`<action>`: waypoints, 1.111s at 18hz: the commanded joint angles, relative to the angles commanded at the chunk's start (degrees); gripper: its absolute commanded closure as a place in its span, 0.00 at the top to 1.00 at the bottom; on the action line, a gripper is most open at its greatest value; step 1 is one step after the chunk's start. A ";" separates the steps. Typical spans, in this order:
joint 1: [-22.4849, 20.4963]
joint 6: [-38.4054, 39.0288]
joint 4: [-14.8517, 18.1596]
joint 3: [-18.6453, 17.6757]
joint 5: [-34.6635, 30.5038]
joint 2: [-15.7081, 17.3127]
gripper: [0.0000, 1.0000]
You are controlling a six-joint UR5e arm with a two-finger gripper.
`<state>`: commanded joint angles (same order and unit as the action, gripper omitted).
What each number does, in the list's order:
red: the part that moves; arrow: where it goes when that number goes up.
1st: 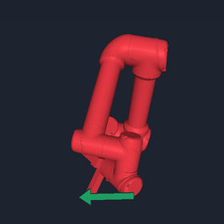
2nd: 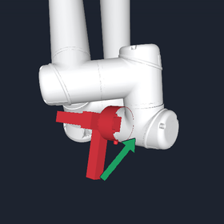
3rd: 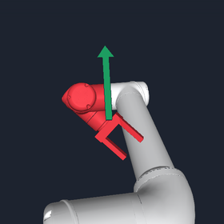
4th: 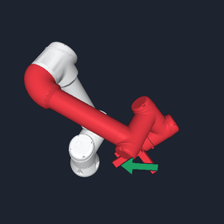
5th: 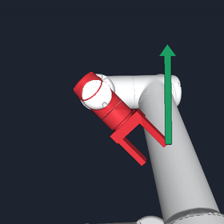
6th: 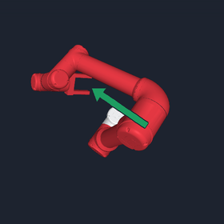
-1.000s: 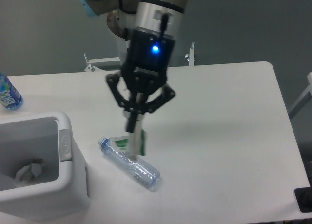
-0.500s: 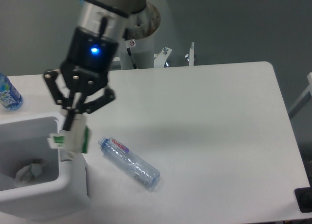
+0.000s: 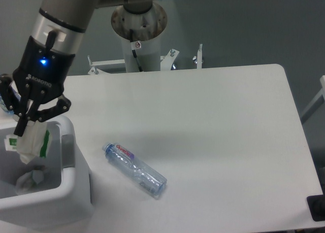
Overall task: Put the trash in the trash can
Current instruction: 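Open the gripper to drop the wrapper into the bin, then lower the open gripper onto the clear water bottle's body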
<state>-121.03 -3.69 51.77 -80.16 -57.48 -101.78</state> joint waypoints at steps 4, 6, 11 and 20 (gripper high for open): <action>-0.17 0.00 0.09 -0.17 -0.09 0.35 1.00; -0.96 0.00 0.09 -0.79 -0.26 0.35 1.00; -7.19 5.17 0.09 -0.61 -0.79 0.27 1.00; -10.72 18.28 0.26 -1.58 -24.25 -5.96 1.00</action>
<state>-131.75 14.59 52.03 -81.74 -81.73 -107.74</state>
